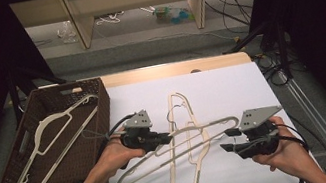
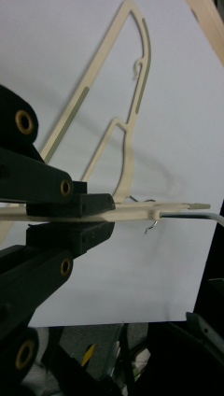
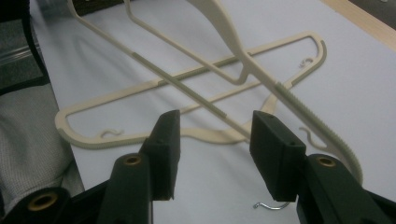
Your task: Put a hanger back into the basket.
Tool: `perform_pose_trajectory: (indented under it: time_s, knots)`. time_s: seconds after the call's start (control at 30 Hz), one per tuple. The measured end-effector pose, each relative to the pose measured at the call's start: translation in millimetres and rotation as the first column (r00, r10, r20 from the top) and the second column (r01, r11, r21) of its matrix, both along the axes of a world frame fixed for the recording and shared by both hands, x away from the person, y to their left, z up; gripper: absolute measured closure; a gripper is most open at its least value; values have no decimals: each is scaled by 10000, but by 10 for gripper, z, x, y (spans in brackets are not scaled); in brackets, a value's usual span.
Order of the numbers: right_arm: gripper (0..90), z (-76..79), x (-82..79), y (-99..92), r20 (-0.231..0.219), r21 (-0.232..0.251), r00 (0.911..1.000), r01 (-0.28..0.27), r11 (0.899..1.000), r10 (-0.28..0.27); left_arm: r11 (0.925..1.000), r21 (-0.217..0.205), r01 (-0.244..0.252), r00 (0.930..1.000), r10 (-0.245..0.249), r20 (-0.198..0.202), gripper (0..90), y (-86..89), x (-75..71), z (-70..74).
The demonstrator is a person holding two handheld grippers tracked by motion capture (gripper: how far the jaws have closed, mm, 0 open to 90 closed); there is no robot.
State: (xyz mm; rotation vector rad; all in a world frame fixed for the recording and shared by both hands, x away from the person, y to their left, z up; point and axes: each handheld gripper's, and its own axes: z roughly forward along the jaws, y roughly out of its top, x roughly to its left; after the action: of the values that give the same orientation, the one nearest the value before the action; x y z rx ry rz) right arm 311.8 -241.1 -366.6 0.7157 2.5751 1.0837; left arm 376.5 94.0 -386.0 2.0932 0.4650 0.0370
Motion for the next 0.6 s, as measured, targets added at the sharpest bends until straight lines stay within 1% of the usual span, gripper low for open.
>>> perform_pose_trajectory:
  time_s: [0.03,0.07,0.1,0.13,0.17,0.2,0.23,0.27,0.3,0.33,0.37,0.4,0.43,0.5,0.53,0.57,0.6]
  knots:
    - [519,-11,-15,-18,-56,29,9999,143,9999,-142,9999,-102,-107,9999,107,23,864,8,3,22]
    - [506,-33,-23,-36,-35,30,9997,233,9997,-233,9999,-104,-102,9999,102,23,864,23,7,47]
    - [489,-62,-34,-54,-122,86,9995,295,9995,-294,9996,-157,-214,9998,213,-40,863,32,3,63]
    - [475,-86,-38,-69,-77,153,9995,323,9994,-321,9990,-263,-369,9993,367,-109,864,51,10,86]
    - [454,-132,-60,-94,-29,305,9988,481,9984,-481,9990,-244,-367,9992,363,-142,864,70,17,110]
    - [445,-177,-81,-121,-78,452,9987,504,9977,-501,9988,-163,-456,9989,455,-91,863,83,16,126]
    - [434,-206,-95,-137,18,583,9982,599,9965,-601,9989,-118,-445,9990,444,-112,864,94,18,141]
    - [418,-236,-110,-149,25,689,9974,718,9950,-722,9989,-116,-446,9989,444,-153,863,110,18,169]
    - [406,-286,-132,-164,-65,818,9967,815,9933,-813,9981,-195,-580,9979,574,-309,863,120,2,200]
    - [402,-336,-155,-176,-85,920,9953,970,9910,-966,9982,-118,-584,9980,580,-256,863,130,-6,230]
    - [399,-367,-161,-182,-24,996,9949,1010,9899,-1013,9977,-183,-647,9977,643,-202,863,138,-20,268]
    - [394,-405,-176,-188,-177,1059,9936,1124,9880,-1111,9977,-213,-650,9977,646,-202,863,144,-31,297]
    - [395,-433,-183,-189,-229,1105,9932,1160,9871,-1141,9982,-191,-575,9983,573,-104,863,154,-44,343]
    - [395,-507,-193,-185,-293,1080,9938,1098,9881,-1072,9975,-195,-680,9977,679,-76,863,166,-77,410]
    - [396,-521,-201,-177,-442,1060,9934,1102,9882,-1060,9973,-166,-716,9974,715,-25,864,177,-98,461]
    - [400,-547,-206,-160,-421,1001,9942,1025,9897,-987,9971,-160,-737,9973,738,27,863,187,-116,504]
    - [400,-558,-211,-145,-445,967,9944,999,9903,-960,9975,-285,-644,9979,647,67,863,192,-130,542]
